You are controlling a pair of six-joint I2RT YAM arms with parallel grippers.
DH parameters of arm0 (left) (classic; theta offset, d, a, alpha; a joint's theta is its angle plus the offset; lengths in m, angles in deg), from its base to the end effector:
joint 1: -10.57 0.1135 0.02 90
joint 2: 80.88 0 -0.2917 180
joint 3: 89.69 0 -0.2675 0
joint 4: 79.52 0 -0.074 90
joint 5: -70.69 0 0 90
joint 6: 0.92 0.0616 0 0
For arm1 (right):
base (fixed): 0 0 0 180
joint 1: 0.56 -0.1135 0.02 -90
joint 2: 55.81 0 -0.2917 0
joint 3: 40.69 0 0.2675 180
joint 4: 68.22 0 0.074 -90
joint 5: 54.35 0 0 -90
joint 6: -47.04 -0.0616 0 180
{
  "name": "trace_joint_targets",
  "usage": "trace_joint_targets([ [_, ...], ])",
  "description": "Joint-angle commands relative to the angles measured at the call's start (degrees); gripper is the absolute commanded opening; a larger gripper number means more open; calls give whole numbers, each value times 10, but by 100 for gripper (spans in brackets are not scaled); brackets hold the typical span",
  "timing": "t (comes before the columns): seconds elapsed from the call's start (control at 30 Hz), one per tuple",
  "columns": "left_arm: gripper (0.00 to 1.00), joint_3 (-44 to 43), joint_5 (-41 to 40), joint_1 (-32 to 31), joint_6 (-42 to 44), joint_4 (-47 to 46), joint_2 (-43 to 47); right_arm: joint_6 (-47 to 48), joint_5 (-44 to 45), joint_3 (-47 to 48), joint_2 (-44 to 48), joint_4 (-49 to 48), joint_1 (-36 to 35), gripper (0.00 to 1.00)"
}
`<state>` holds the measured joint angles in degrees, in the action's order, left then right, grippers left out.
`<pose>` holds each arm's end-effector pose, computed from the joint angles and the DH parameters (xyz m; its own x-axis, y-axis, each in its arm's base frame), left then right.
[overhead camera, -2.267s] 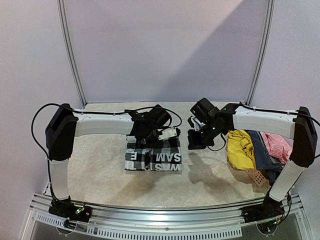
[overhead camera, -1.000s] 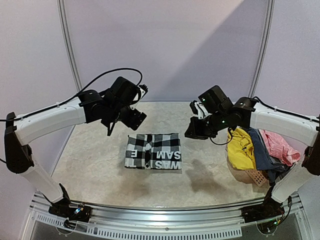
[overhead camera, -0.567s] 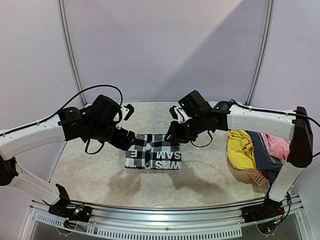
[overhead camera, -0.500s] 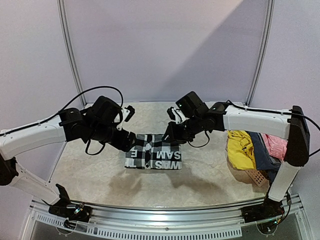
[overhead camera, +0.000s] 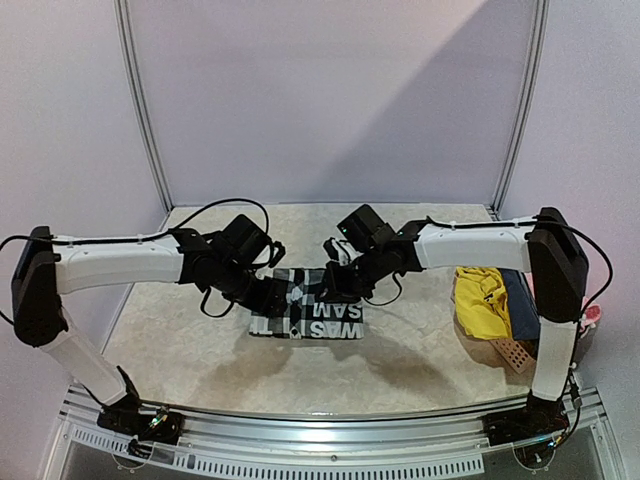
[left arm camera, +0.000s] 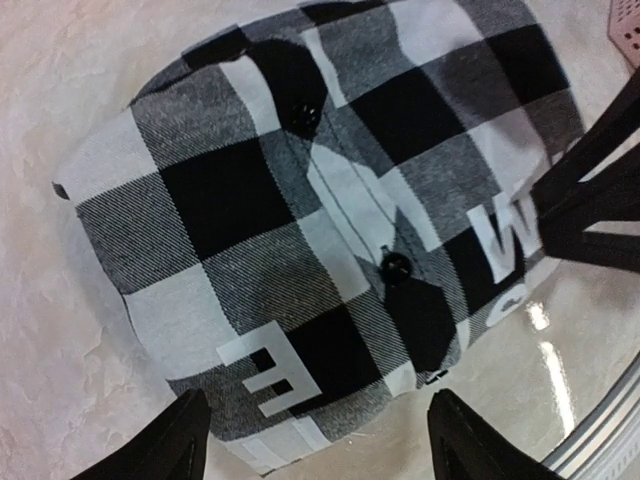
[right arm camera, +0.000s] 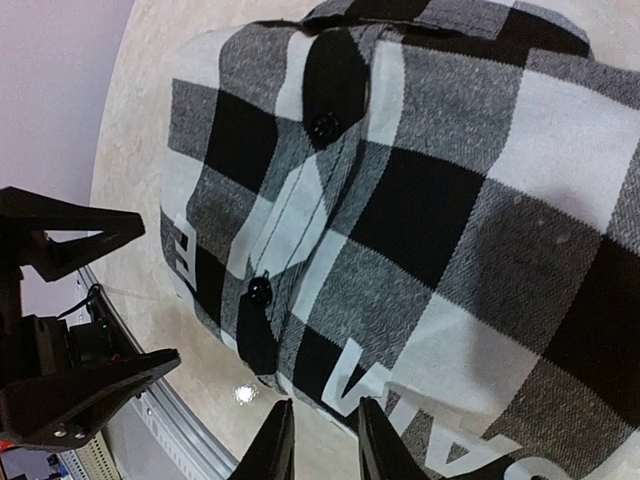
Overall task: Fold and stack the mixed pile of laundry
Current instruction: Smooth out the square-folded shirt at the center of the board.
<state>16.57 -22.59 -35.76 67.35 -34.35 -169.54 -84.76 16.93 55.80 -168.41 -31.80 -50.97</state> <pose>0.2368 -0.2429 0.2188 -0.8161 0.3196 -0.4816 0.4309 0.8917 -0.1385 0.2840 0.3745 0.2035 -0.9465 -0.1539 -0.2837 -0.2997 0.7455 0.5954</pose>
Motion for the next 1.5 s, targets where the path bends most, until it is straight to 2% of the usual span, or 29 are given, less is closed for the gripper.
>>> trace_joint_targets([
  [0.0, 76, 17, 17, 19, -5, -39, -42, -2, -19, -13, -27, -24, 26, 22],
  [0.37, 75, 71, 22, 34, -14, -93, -117, 21, -48, -27, -97, -11, 49, 23],
  [0.6, 75, 68, 19, 34, -18, -64, -89, 42, -47, -2, -101, 36, 56, 23],
  [1.0, 76, -33, -23, 34, -18, 48, 30, 68, -61, 91, -21, 90, 55, 27],
  [1.2, 76, -81, -19, 39, -12, 57, 4, 65, -29, 134, -18, 115, 57, 29],
  [1.47, 73, -146, 19, 63, -6, 41, -84, 36, -30, 144, -39, 104, 85, 29],
])
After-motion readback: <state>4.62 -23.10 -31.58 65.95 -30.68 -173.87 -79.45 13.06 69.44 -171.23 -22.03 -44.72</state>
